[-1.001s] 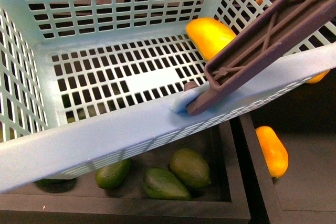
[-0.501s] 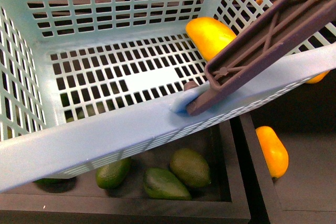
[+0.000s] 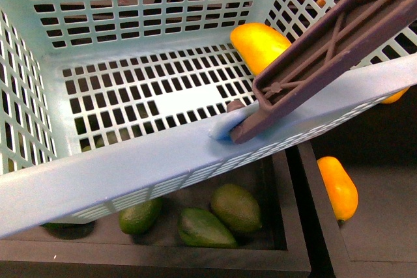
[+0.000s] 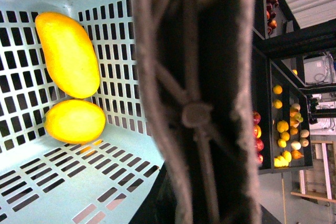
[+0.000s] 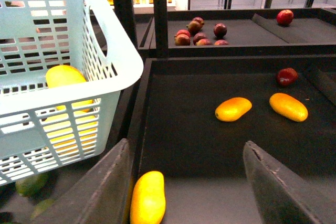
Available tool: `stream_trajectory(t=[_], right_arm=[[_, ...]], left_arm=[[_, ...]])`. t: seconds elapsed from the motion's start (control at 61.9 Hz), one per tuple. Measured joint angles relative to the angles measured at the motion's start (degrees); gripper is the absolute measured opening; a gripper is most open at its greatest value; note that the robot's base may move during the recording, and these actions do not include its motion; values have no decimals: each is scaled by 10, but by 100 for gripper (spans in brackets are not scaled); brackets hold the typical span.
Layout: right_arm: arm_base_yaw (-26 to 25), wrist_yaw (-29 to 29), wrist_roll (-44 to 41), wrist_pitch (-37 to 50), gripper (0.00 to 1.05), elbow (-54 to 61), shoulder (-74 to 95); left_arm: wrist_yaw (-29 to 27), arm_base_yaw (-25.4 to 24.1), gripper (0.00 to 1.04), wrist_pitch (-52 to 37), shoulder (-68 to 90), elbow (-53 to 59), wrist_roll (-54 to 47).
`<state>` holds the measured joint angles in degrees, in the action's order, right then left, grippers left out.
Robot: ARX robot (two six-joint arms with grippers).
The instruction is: Pick lemon and mango into basket
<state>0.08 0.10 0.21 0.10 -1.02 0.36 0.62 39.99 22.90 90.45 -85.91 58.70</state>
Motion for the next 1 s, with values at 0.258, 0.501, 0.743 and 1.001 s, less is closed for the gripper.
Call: stream_trajectory(t=[0.258, 0.501, 0.743, 1.001], right_arm=[[0, 0, 0, 0, 96, 0, 0], [0, 2, 0, 0, 96, 0, 0], [0, 1, 0, 0, 96, 0, -1], [0, 1, 0, -2, 96, 0, 0]], left_arm=[[0, 0, 5, 0, 0, 0, 0], [0, 2, 5, 0, 0, 0, 0], [11, 6, 5, 0, 0, 0, 7], [4, 2, 5, 0, 0, 0, 4]])
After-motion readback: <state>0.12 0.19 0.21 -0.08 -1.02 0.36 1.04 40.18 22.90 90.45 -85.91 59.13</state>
